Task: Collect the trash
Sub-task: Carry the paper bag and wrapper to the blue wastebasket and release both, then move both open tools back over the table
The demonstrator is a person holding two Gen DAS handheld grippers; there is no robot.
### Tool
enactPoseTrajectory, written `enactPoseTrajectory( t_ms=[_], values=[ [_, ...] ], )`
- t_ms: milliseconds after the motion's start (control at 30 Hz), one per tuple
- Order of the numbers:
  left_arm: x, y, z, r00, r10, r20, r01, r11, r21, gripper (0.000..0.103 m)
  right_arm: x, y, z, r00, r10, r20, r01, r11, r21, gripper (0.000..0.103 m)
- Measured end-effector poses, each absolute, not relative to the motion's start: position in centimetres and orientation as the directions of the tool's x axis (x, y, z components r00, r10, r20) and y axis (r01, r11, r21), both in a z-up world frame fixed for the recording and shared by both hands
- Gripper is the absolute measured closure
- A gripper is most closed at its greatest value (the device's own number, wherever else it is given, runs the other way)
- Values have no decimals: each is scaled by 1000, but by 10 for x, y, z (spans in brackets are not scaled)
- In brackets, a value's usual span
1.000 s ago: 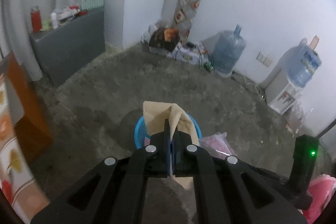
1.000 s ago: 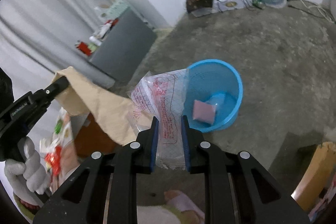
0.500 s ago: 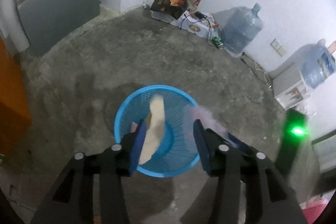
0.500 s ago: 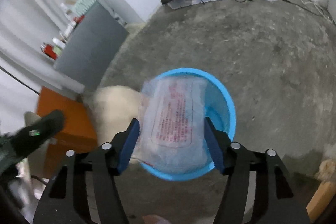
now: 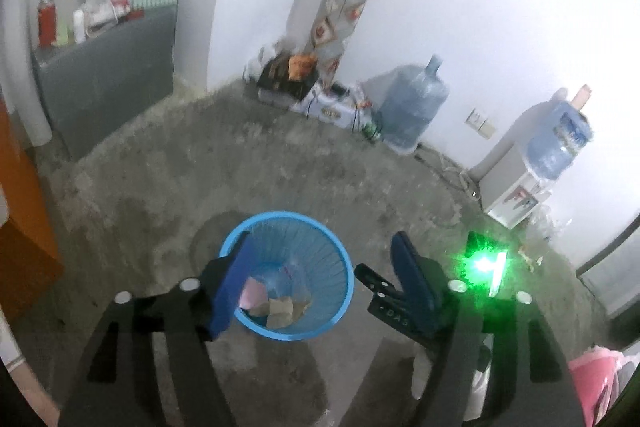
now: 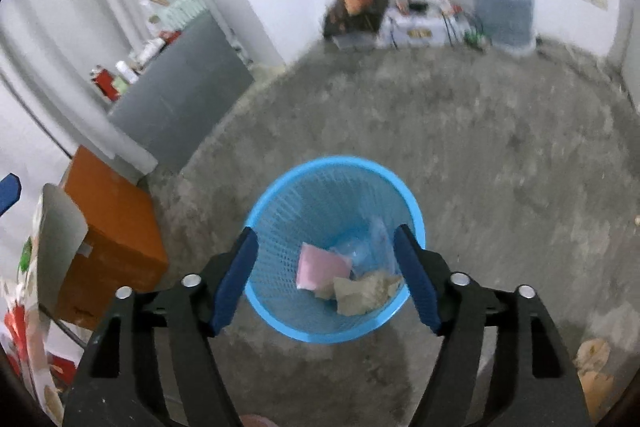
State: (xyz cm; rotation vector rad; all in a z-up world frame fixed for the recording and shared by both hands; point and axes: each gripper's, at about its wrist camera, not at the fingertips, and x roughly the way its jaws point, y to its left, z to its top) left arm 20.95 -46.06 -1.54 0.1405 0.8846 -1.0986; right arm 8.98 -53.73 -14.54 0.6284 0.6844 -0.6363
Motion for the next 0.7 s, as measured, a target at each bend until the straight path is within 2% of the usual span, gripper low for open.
enactPoseTrajectory(
  t_ms=[167, 300, 400, 533, 700],
  values=[
    [195, -392, 18, 223, -747, -626, 803, 505, -317, 28, 75, -504, -101, 684, -300, -664, 616, 726, 306, 26],
    [179, -327, 45, 351, -746, -566, 781, 567, -262, 20, 74, -481, -74, 720, -236, -653, 543, 777, 318, 25],
    [168, -273, 57, 458, -716, -526, 730, 641, -237, 17, 76, -465, -58, 744, -180, -644, 495, 796, 350, 25],
    [158, -215, 61, 534, -668, -519, 670, 708, -223, 16, 87, -438, -41, 773, -82, -629, 417, 813, 407, 25],
    [139, -145, 63, 631, -593, -500, 585, 787, -196, 16, 110, -394, -24, 774, 22, -633, 313, 856, 412, 25]
  ],
)
